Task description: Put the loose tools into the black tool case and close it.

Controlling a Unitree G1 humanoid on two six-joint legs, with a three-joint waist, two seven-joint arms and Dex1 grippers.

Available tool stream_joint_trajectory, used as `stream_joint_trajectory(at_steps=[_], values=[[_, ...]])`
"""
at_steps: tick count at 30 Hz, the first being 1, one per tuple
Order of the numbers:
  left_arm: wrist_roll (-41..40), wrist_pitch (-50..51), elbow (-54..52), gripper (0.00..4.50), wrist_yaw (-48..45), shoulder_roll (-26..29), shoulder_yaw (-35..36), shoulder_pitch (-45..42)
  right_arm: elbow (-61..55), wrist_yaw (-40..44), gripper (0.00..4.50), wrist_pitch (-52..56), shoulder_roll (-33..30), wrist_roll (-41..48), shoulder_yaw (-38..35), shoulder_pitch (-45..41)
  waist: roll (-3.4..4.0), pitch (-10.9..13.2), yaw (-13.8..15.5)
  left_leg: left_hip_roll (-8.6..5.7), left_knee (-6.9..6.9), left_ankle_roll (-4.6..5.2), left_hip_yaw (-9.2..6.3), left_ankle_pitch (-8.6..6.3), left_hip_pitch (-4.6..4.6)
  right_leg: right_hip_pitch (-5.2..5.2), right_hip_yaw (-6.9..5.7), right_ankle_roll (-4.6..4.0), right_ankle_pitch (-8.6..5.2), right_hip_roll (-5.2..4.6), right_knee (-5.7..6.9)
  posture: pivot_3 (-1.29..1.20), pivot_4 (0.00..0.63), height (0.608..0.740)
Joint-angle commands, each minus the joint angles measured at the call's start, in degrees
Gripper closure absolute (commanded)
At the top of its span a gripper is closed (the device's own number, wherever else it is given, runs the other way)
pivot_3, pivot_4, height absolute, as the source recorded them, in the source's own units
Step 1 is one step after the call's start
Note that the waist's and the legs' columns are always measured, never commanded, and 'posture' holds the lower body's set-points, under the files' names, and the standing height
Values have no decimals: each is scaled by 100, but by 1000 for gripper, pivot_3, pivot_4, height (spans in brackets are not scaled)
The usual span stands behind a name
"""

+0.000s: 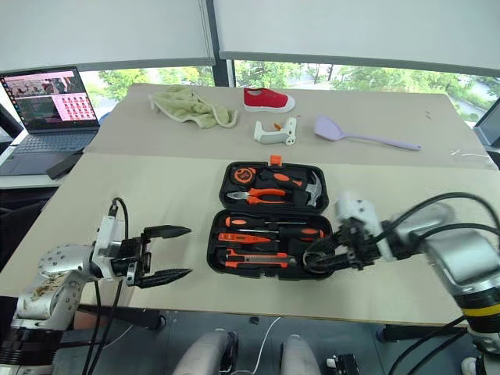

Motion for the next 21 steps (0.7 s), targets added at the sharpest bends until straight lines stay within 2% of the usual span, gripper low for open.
stream_joint_trajectory(at_steps=[1,2,3,4,6,9,13,16,21], values=[[-126,584,87,0,536,-44,112,-264,774,-74,2872,-697,135,-189,-458,123,-1,0,0,2,0,0,0,0,0,-1,0,0,0,2,1,0,150,740],[121,707,322,0,893,-109,35,-482,1137,-331,3113,-1193,269,-538,-406,93,-1,1,-3,3,0,0,-1,0,2,1,-2,0,0,6,3,0,150,740],[358,849,578,498,1263,-216,-72,-759,1549,-697,3455,-1777,479,-946,-308,1,-1,0,-6,3,0,0,0,0,1,-2,-1,-1,0,6,4,0,150,740],[562,912,819,614,1622,-361,-153,-1030,1956,-1007,3747,-2327,690,-1307,-199,-107,-3,0,-3,2,-1,0,5,0,9,-1,1,-1,1,6,11,0,150,740],[844,987,1185,1434,2015,-577,-307,-1446,2596,-1430,4454,-3125,1067,-1802,-47,-350,-7,3,-10,-6,3,-5,11,3,16,1,0,0,2,15,20,0,150,740],[1316,820,1755,2583,2410,-899,-587,-1981,3331,-1817,4500,-4030,1564,-2277,153,-739,-11,5,-63,-15,6,-7,44,5,16,-24,7,2,3,7,56,0,150,740],[1660,692,2223,4064,2474,-1181,-914,-2369,3794,-1884,4500,-4392,1885,-2530,341,-1017,-17,9,-118,-15,8,-8,59,6,6,-47,8,1,3,6,82,0,150,740],[1754,539,2384,4064,2290,-1348,-1129,-2482,3774,-1779,4500,-4444,2037,-2531,410,-1027,-19,10,-133,-13,8,-8,61,6,3,-51,8,1,3,7,83,0,150,740],[1558,436,2045,4064,1732,-1366,-1213,-2300,2947,-1437,4500,-4156,2021,-2227,344,-604,-20,11,-134,-11,9,-8,60,5,2,-51,8,1,3,6,83,0,150,740]])
